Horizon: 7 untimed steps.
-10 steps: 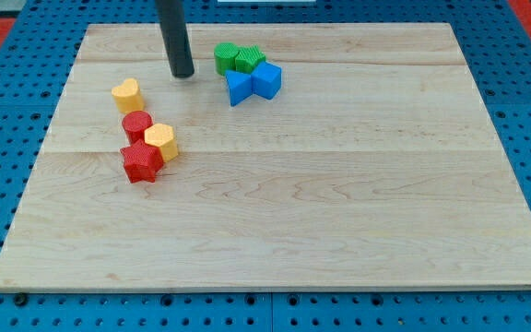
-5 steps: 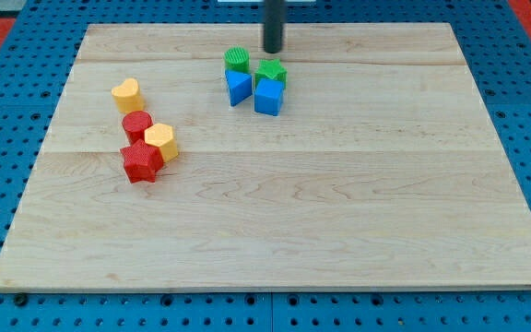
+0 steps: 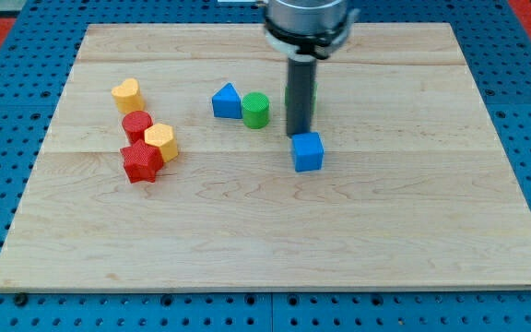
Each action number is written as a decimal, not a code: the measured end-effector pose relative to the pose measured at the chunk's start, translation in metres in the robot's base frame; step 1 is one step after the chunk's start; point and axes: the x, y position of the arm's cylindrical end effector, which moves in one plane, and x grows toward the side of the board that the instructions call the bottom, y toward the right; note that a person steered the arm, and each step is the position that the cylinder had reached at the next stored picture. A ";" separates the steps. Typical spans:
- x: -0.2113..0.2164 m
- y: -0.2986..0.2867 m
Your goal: Push the blue cube to the bottom right
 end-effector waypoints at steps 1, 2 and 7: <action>0.055 0.020; 0.053 -0.013; 0.127 0.029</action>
